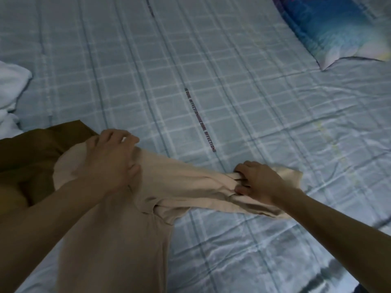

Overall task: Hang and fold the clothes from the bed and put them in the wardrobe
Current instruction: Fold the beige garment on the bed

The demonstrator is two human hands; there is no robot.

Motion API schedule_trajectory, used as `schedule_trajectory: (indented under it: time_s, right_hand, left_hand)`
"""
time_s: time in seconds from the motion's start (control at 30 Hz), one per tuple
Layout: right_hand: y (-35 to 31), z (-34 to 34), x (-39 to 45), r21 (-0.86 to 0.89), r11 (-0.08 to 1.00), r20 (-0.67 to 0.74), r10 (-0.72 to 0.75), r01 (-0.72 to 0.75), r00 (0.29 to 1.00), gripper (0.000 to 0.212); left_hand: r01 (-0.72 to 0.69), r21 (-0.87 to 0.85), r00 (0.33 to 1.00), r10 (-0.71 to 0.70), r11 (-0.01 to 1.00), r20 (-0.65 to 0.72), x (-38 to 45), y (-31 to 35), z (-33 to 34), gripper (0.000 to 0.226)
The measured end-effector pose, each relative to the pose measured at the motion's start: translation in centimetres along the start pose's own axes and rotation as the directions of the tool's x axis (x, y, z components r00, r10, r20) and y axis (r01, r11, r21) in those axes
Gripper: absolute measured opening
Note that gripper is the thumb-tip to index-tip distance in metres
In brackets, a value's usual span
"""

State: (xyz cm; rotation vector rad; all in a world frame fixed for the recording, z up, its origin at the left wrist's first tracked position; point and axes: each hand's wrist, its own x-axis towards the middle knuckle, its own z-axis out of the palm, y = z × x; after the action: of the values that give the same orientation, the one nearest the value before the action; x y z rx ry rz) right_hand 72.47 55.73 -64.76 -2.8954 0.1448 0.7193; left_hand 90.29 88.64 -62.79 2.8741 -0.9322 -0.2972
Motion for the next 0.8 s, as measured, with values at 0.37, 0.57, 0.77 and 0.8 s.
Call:
schedule_trajectory:
  time_s: [0.37,0.57,0.77,0.8]
  right_hand:
    - [1.8,1.4,-0.5,-0.023,1.0,-0.095,0.017,-0.019,0.995,0.034]
    - [2.2,0.8,-1.3,-0.077,0.986,-0.007,0.147,-0.147,0.989,0.062]
    - [4.1,1.5,-3.3,0.18,0.968,-0.224,0.211,-0.173,0.951,0.03]
    - [4.5,1.7,-3.9,0.169,0.974,-0.32,0.197,-0.148,0.927,0.033]
  left_hand:
    - [-0.304,-0.045,0.936,0.307,0.952,0.173,1.4,5.3,3.7,0.045]
    - [-0.316,-0.058,0.91,0.319,0.947,0.265,2.4,7.3,4.4,0.066]
    - [-0.301,-0.196,0.87,0.353,0.933,0.344,3.6,11.2,4.7,0.052]
    - [-0.303,-0.226,0.87,0.365,0.926,0.33,3.6,11.9,4.9,0.05]
